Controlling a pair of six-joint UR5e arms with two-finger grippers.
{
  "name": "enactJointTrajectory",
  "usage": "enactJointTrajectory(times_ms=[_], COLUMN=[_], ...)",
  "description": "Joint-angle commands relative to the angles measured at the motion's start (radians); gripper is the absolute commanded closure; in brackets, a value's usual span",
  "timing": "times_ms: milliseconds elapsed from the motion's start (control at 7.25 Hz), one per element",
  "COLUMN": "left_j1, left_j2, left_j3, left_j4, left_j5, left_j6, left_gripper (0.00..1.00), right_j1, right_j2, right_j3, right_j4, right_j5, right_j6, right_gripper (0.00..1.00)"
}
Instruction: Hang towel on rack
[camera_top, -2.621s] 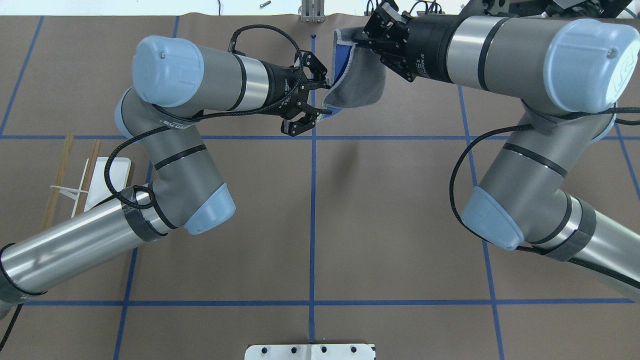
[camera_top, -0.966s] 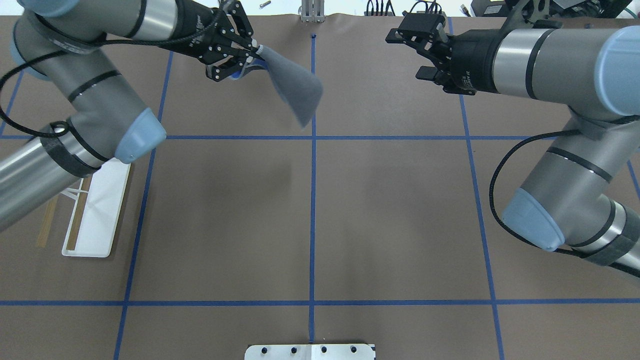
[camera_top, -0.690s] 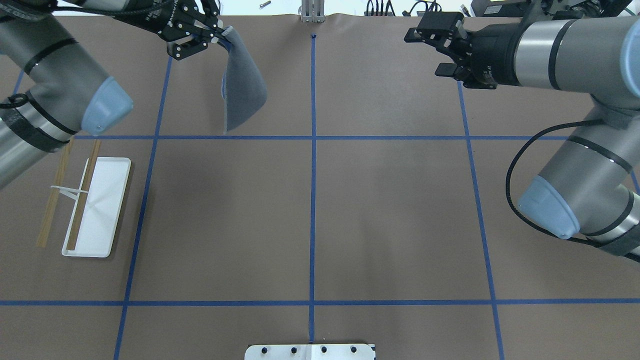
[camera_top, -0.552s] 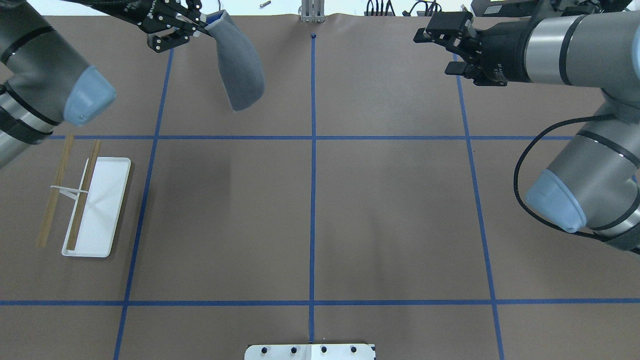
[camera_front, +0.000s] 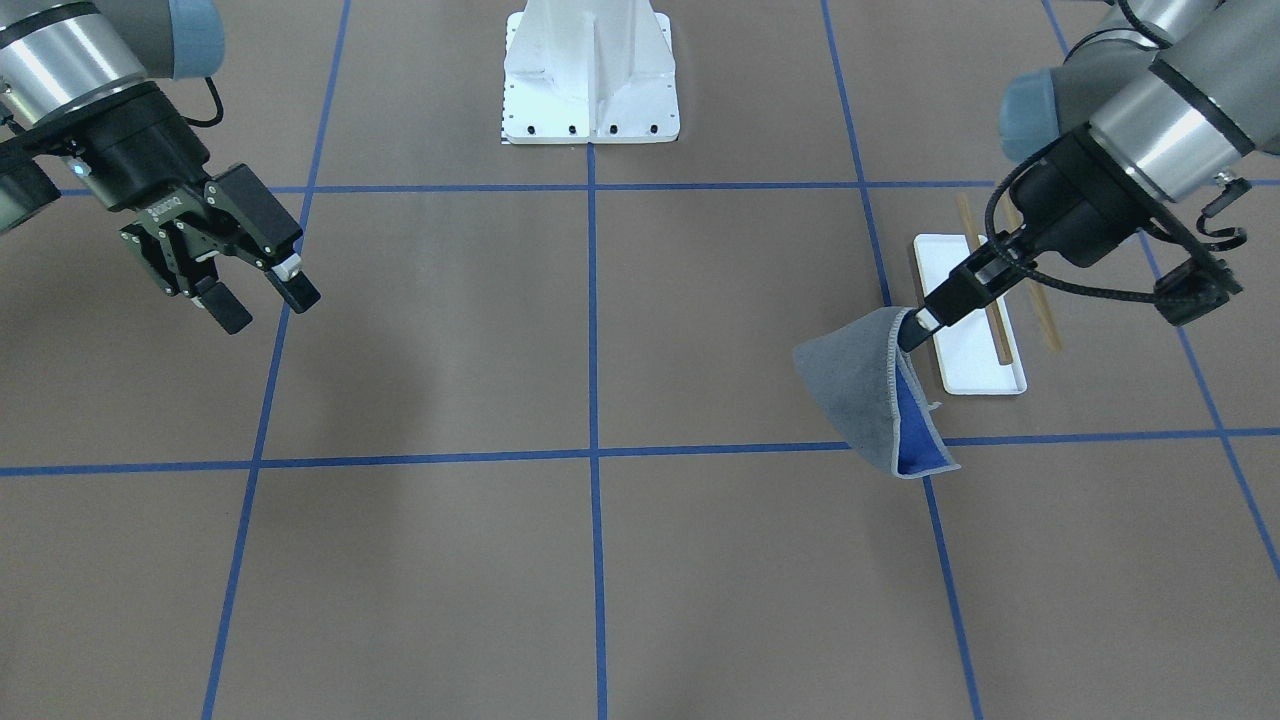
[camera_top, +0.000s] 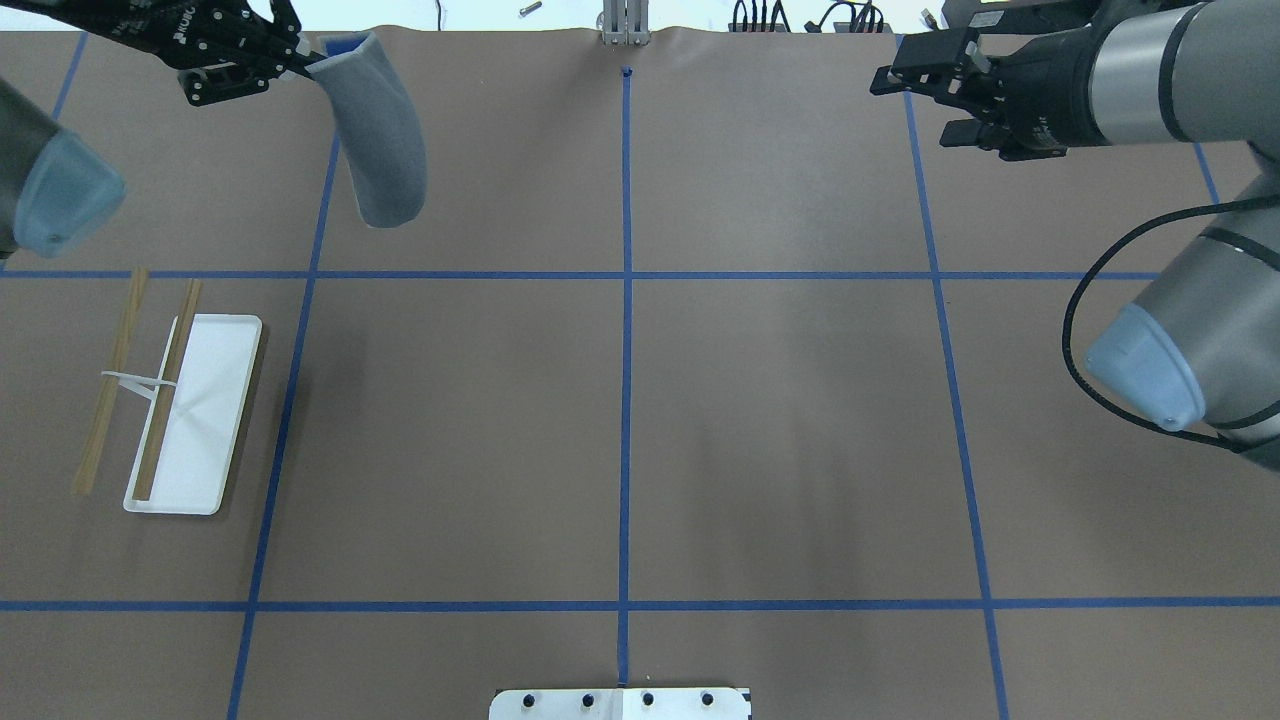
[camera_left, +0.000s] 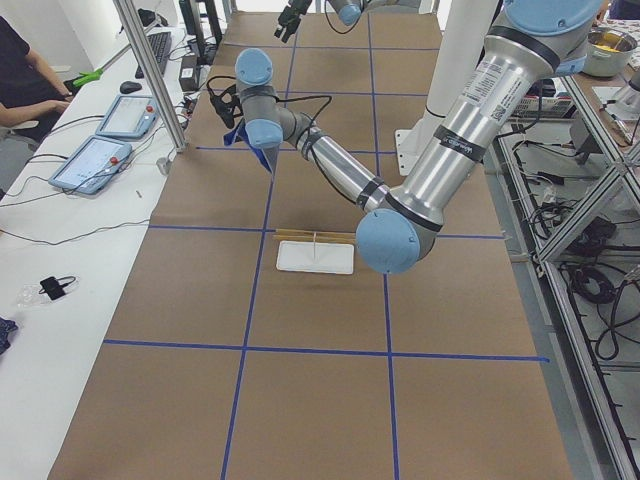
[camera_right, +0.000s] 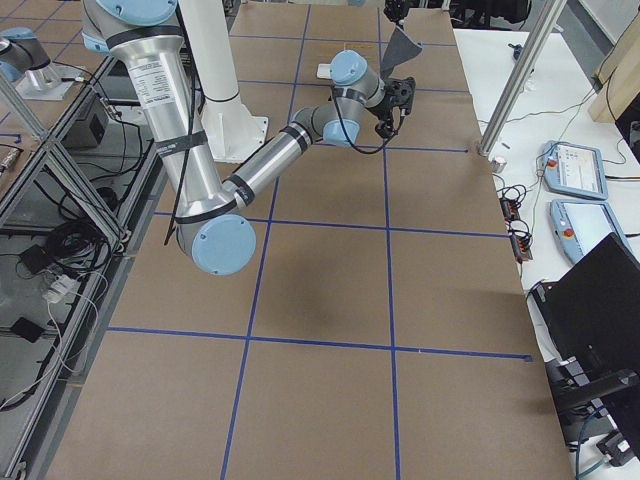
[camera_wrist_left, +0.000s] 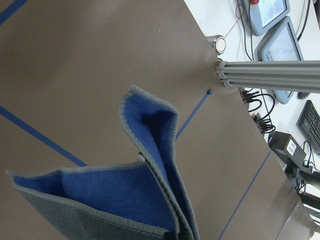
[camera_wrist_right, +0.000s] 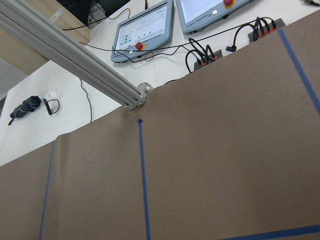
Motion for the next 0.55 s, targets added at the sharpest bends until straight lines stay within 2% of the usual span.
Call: enactJointTrajectory(times_ms=[0, 138, 414], left_j1=[-0.014, -0.016, -0.017], left_j2=[0.099, 0.148, 0.269], left_j3=[-0.051, -0.082, -0.149], left_j4=[0.0, 0.0, -0.001], left_j5=[-0.011, -0.009, -0.008], left_j6=[0.176, 0.244, 0.342], left_gripper=[1.0, 1.0, 1.0], right_j1=[0.101, 0.144, 0.201], right_j2=[-0.064, -0.1, -0.103], right_j3=[0.005, 0.002, 0.002], right_j4=[-0.099, -0.162, -0.289], right_j5=[0.025, 0.028, 0.041], right_j6=[-0.238, -0.433, -0.648], right_gripper=[0.0, 0.0, 0.0])
